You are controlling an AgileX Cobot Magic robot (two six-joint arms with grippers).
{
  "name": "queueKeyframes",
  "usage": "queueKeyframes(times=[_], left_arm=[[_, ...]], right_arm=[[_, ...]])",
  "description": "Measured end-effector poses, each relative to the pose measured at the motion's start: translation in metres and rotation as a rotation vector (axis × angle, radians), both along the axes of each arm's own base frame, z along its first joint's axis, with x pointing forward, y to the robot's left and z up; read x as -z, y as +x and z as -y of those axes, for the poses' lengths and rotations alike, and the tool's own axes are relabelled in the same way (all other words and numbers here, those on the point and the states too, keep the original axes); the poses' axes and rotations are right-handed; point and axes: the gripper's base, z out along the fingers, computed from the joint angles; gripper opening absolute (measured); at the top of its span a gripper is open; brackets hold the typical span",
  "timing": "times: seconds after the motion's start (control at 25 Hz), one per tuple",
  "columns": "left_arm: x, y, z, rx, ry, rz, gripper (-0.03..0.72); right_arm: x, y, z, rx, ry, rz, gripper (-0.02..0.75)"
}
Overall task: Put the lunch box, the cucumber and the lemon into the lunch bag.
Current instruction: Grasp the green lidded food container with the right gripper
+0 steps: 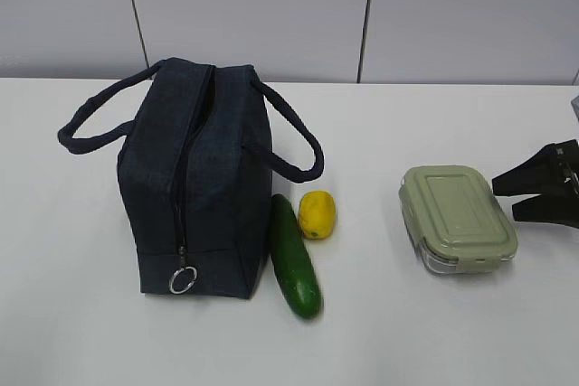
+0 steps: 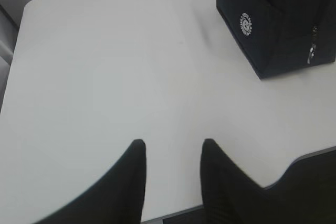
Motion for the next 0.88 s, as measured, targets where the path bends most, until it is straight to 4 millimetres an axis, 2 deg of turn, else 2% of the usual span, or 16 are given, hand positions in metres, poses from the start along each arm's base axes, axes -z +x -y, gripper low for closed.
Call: queueKeyframes(times=[0.56, 0.88], left_arm=[[0.0, 0.0, 0.0, 0.0, 0.0, 0.0, 0.238], [0.0, 0.0, 0.0, 0.0, 0.0, 0.0, 0.238]], right_arm=[[0.011, 0.007, 0.005, -0.042, -0.025, 0.021, 0.594], [0.02, 0.012, -0.011, -0.081, -0.015, 0.02, 0.594]])
